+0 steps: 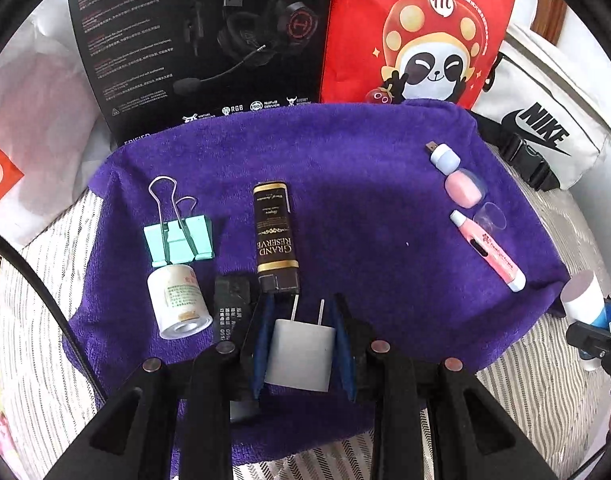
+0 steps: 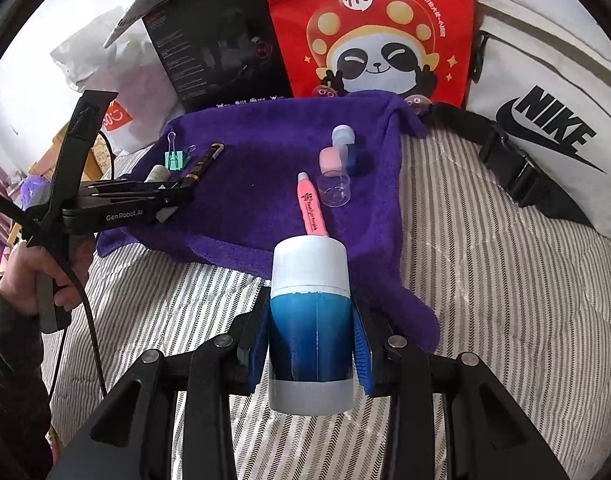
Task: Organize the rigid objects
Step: 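Carry the charger onto the towel beside the black stick with the left tool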
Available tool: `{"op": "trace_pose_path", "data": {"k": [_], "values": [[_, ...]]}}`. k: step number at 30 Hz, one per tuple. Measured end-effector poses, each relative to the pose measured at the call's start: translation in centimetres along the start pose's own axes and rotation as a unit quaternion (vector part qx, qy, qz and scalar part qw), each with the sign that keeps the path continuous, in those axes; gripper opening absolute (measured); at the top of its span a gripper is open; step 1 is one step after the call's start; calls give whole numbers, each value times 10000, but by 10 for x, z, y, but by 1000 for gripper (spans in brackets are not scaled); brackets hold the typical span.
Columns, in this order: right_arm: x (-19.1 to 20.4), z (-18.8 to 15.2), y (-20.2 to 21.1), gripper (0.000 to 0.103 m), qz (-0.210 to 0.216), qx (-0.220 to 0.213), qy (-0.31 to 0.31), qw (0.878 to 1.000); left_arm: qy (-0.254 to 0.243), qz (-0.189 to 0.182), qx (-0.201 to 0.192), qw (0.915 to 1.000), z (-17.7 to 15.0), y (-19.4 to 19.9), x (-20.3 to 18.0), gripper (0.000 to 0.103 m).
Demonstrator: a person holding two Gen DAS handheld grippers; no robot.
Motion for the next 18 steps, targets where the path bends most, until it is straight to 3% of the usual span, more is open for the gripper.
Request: {"op": "trace_pose_path", "data": {"k": [9, 11, 14, 18], "values": [[0, -5, 3, 36, 29, 11, -10, 10000, -71, 92, 28, 9999, -2, -3, -4, 28], [-1, -7, 5, 36, 36, -12, -25, 10000, -90, 66, 53, 9999, -2, -3, -5, 31], [-3, -9, 8, 36, 45, -35, -77, 10000, -101, -46, 164, 9998, -2, -2, -9, 46], [-4, -11, 13, 36, 41, -109, -106, 9999, -39, 7, 222, 9997, -7, 1, -10, 47]]}}
Point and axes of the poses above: each gripper's, at about its wrist camera, not at the fingertips, and y roughly against the way its jaws point, x to its left, z to its top, the point moved 3 cm from there along -y, roughly the way its jaws point, and after that the axes turned 11 degrees about x, right-handed, at the moved point
